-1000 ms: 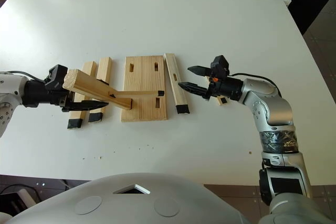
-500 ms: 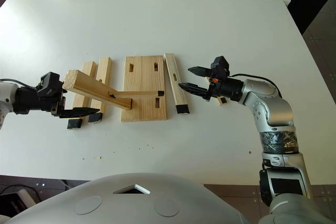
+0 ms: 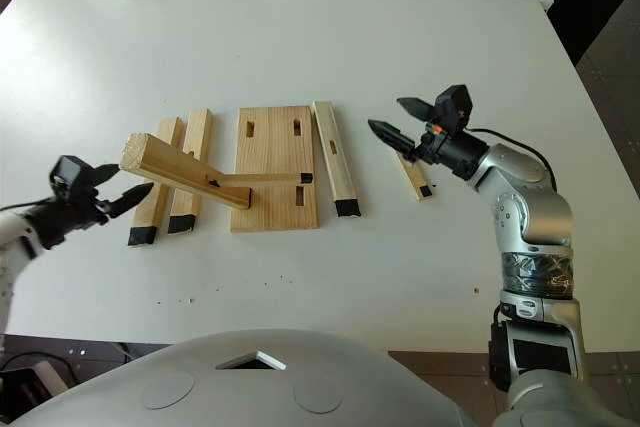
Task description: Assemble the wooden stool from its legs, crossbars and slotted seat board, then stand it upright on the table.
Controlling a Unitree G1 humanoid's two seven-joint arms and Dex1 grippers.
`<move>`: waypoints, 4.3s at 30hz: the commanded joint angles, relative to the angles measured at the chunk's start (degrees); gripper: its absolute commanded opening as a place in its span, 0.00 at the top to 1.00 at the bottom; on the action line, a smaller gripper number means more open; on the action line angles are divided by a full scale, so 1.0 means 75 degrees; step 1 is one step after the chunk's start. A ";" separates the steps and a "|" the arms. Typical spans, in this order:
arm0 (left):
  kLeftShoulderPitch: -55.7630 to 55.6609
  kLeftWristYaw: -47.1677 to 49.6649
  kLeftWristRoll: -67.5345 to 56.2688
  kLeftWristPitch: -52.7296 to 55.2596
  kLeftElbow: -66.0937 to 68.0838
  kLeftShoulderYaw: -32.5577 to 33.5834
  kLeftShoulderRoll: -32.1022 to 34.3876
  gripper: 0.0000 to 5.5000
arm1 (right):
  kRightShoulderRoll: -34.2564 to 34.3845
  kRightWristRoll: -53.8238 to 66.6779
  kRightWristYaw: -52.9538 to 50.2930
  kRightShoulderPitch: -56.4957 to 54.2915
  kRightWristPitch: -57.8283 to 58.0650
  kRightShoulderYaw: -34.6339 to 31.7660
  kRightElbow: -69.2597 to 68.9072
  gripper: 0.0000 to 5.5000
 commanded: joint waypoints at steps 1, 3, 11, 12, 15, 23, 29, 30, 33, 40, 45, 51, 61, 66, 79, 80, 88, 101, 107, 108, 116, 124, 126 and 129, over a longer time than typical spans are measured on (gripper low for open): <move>0.0131 0.1532 0.0259 0.0810 -0.0753 -0.0155 -0.0982 0.36 | 0.0129 0.0006 -0.0677 -0.0665 0.0156 -0.0292 -0.0016 0.24; 0.0263 0.1926 0.0409 0.0939 -0.0942 -0.0256 -0.1269 0.36 | 0.0166 0.0059 -0.0808 -0.0868 0.0186 -0.0347 0.0035 0.24; 0.0409 0.2618 0.0812 0.1361 -0.0930 -0.0423 -0.1588 0.36 | 0.0377 0.0099 -0.0917 -0.0780 0.0167 -0.0220 -0.0095 0.24; 0.0439 0.2654 0.0764 0.1473 -0.0957 -0.0419 -0.1661 0.36 | 0.0392 0.0105 -0.0922 -0.0748 0.0171 -0.0219 -0.0127 0.24; 0.0605 0.2797 0.0773 0.1756 -0.1108 -0.0501 -0.1813 0.36 | 0.0453 0.0093 -0.0941 -0.0748 0.0178 -0.0193 -0.0128 0.24; 0.0700 0.3062 0.0578 0.2776 -0.1745 -0.0529 -0.2059 0.51 | 0.0607 0.0065 -0.1132 -0.0541 0.0132 -0.0221 -0.0237 0.24; 0.0600 0.3180 0.0660 0.3157 -0.1818 -0.0324 -0.1934 0.63 | 0.0698 0.0142 -0.1317 -0.0383 0.0174 -0.0289 -0.0477 0.24; 0.0563 0.3175 0.0658 0.3207 -0.1837 -0.0304 -0.1908 0.63 | 0.0702 0.0153 -0.1343 -0.0360 0.0185 -0.0308 -0.0515 0.24; 0.0502 0.3132 0.0666 0.3321 -0.1933 -0.0330 -0.1824 0.63 | 0.0726 0.0166 -0.1405 -0.0322 0.0201 -0.0321 -0.0587 0.24; -0.1233 0.2849 0.0125 0.3084 -0.1366 0.0791 -0.1434 0.63 | 0.0776 0.0274 -0.1479 -0.0644 0.0193 -0.0317 -0.0553 0.24; -0.4118 0.2258 -0.1486 0.2765 -0.0560 0.2456 -0.0584 0.63 | 0.0697 0.0751 -0.1255 -0.2125 0.0632 -0.0399 -0.0069 0.24; -0.6902 0.1654 -0.3820 0.2959 -0.0560 0.2706 0.0061 0.63 | 0.0793 0.1115 -0.1076 -0.3735 0.0835 -0.0281 0.0018 0.24; -0.6654 -0.1250 -0.4885 0.1894 -0.0193 0.1027 -0.0568 0.63 | 0.1495 0.2724 0.0302 -0.5419 0.2078 0.0003 0.0732 0.24; -0.6734 -0.1975 -0.4990 0.1791 0.0060 0.0535 -0.0547 0.63 | 0.1239 0.3301 0.1391 -0.5514 0.2865 -0.0031 0.1277 0.24; -0.6578 -0.3052 -0.4839 0.1703 0.0219 -0.0301 -0.0380 0.63 | 0.1365 0.3806 0.2095 -0.6201 0.3666 0.0035 0.1259 0.24; -0.6556 -0.3095 -0.4856 0.1717 0.0192 -0.0323 -0.0378 0.63 | 0.1403 0.3849 0.2087 -0.6268 0.3694 -0.0003 0.1261 0.24; -0.6537 -0.3361 -0.4747 0.1651 0.0284 -0.0418 -0.0291 0.63 | 0.1347 0.4237 0.2176 -0.6459 0.3802 -0.0101 0.0954 0.28; -0.6245 -0.3407 -0.4681 0.1557 0.0033 -0.0618 -0.0327 0.63 | 0.1626 0.4361 0.1682 -0.6320 0.3764 -0.0105 0.0673 0.60; -0.6235 -0.3392 -0.4549 0.1434 0.0142 -0.0569 -0.0254 0.63 | 0.1604 0.4484 0.1618 -0.6226 0.3834 -0.0159 0.0555 0.61; -0.6258 -0.3331 -0.4427 0.1341 0.0181 -0.0591 -0.0267 0.63 | 0.1586 0.4460 0.1589 -0.6219 0.3828 -0.0156 0.0543 0.61; -0.6266 -0.3078 -0.4308 0.1409 0.0379 -0.0677 -0.0268 0.57 | 0.1398 0.4016 0.1312 -0.5927 0.3407 -0.0217 0.0490 0.62; -0.6342 -0.3093 -0.3829 0.0979 0.0725 -0.0628 -0.0169 0.42 | 0.1246 0.3721 0.1207 -0.5668 0.3157 -0.0175 0.0346 0.63; -0.6341 -0.3189 -0.3691 0.0810 0.0904 -0.0557 -0.0069 0.42 | 0.1175 0.3484 0.1309 -0.5561 0.2954 -0.0097 0.0337 0.63; -0.6169 -0.3172 -0.3559 0.0596 0.1123 -0.0160 0.0209 0.42 | 0.0738 0.2654 0.2027 -0.5231 0.2210 0.0328 0.0403 0.63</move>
